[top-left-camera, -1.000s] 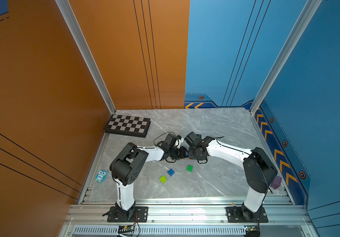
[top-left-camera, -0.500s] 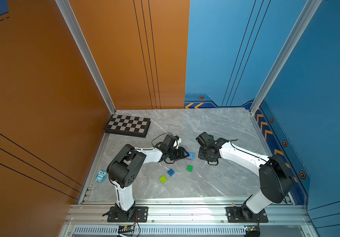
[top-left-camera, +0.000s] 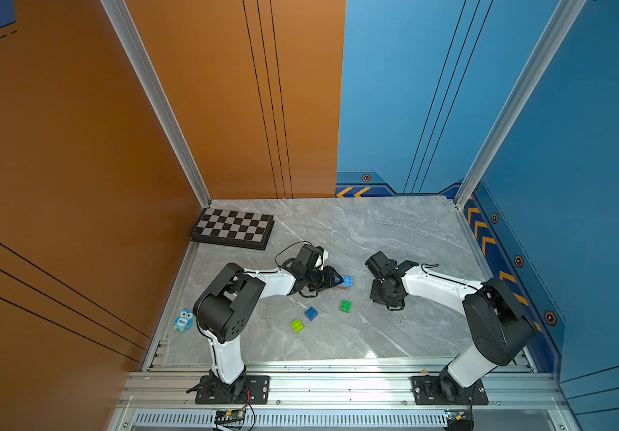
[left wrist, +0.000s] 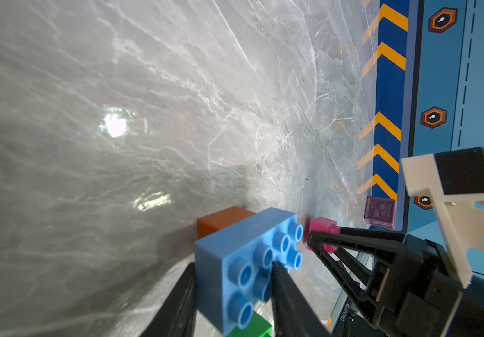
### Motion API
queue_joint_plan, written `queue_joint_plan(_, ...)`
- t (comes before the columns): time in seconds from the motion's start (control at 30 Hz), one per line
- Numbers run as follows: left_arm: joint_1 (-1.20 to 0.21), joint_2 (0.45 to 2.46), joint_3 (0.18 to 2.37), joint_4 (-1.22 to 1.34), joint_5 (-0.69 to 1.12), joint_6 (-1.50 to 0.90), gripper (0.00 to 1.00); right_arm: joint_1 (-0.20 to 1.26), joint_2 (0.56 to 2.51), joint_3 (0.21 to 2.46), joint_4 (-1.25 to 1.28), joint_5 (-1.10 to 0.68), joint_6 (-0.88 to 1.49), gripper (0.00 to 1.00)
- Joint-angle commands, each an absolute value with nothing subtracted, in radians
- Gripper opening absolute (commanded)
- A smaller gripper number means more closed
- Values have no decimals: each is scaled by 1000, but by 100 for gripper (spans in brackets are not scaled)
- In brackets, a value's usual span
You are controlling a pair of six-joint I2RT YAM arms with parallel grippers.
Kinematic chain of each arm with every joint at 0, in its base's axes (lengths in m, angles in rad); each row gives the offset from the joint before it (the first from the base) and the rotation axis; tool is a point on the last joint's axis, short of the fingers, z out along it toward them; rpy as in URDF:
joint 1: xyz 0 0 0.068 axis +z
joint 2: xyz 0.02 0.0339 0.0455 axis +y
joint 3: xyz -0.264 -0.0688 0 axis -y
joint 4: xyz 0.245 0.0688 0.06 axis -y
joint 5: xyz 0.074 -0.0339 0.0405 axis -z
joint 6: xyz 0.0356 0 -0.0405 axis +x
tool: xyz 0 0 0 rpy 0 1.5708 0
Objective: Assemble the letter v with lego
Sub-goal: Place the lego brick at the center of the board, then pick up the lego brick from the center of the board.
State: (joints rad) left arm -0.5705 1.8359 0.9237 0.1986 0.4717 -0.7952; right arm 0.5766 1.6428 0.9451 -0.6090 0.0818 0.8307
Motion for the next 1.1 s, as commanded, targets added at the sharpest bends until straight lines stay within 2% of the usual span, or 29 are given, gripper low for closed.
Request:
queue_joint_plan(0.0, -571, 1825, 904, 163, 437, -796, 43, 566, 1638, 946, -613, 86, 813, 43)
queue_joint_plan(0.17, -571, 1829, 908, 163, 439, -796, 43, 563, 1636, 961, -627, 87, 803, 48)
queue_joint_plan(0.37, -568, 1830, 905, 164, 440, -795, 43, 559, 1657, 973, -629, 90, 789, 38)
queue_joint_plan(0.47, -568, 1835, 908, 163, 442, -795, 43, 560, 1660, 976, -629, 91, 785, 37)
queue_joint_plan(0.6, -568, 1837, 908, 163, 442, -794, 43, 558, 1658, 982, -633, 91, 776, 39)
queue_joint_plan(0.67, -568, 1837, 909, 164, 443, -795, 43, 556, 1658, 983, -634, 93, 774, 35)
queue_joint_plan(0.73, -566, 1838, 908, 164, 442, -795, 43, 555, 1659, 984, -636, 91, 769, 37)
queue_joint_plan(0.8, -566, 1838, 909, 164, 444, -795, 43, 555, 1661, 986, -637, 90, 767, 45)
queue_joint_plan(0.87, -565, 1840, 909, 164, 445, -793, 43, 553, 1663, 988, -638, 90, 764, 46)
queue_joint_plan(1.07, -561, 1844, 911, 163, 448, -793, 43, 552, 1666, 996, -638, 90, 756, 33)
